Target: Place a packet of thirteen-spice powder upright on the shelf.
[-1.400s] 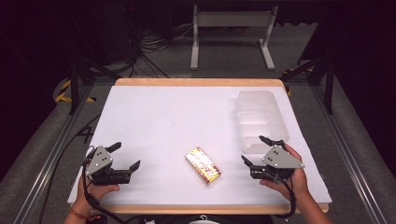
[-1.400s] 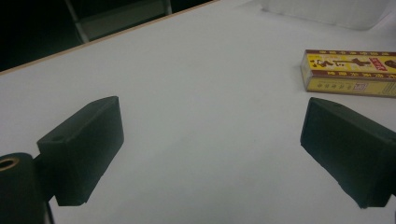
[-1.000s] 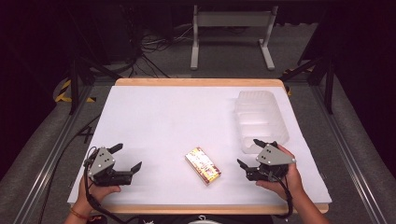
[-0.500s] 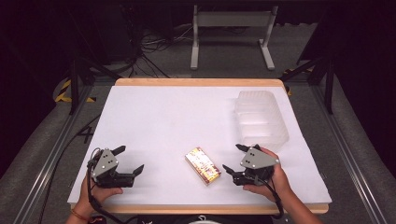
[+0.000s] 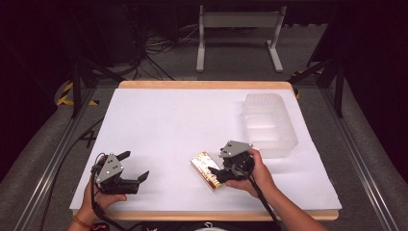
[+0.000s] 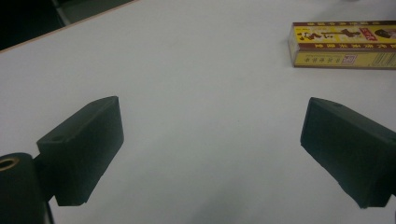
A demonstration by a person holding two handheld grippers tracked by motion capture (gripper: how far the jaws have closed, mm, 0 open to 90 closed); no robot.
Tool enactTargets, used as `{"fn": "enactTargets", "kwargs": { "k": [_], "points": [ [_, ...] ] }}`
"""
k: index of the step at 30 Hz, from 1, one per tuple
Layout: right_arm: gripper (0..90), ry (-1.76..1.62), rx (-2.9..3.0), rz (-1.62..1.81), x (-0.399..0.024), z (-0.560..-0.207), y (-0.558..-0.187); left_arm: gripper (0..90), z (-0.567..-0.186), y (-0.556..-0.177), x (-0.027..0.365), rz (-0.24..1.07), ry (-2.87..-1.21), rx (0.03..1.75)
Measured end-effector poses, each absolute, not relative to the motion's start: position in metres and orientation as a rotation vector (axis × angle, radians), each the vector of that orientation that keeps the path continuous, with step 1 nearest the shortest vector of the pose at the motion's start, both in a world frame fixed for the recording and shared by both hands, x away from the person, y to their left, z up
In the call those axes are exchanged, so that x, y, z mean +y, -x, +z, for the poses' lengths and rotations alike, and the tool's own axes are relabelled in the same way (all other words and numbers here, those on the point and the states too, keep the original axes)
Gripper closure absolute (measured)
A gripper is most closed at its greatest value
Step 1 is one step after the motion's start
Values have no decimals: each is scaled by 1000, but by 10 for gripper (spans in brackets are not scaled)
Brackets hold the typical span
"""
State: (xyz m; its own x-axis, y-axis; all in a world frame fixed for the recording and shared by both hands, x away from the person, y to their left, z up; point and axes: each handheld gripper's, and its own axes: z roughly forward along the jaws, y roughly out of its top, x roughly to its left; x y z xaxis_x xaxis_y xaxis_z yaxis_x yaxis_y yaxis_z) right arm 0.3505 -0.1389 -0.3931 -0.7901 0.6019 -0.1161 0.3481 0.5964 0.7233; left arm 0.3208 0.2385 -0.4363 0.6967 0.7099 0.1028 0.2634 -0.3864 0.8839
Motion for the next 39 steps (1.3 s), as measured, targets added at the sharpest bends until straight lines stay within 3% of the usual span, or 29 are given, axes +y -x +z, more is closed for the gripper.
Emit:
{"fn": "enactTargets", "kwargs": {
  "k": [15, 30, 39],
  "points": [
    [250, -1000, 2631, 846, -93, -408, -390, 66, -439, -322, 238, 578, -1977, 749],
    [229, -1091, 2683, 763, -75, -423, -403, 65, -441, -323, 238, 563, -1986, 754],
    [293, -1082, 2660, 733, -71, -425, -403, 61, -442, -323, 239, 555, -1993, 754]
  ]
}}
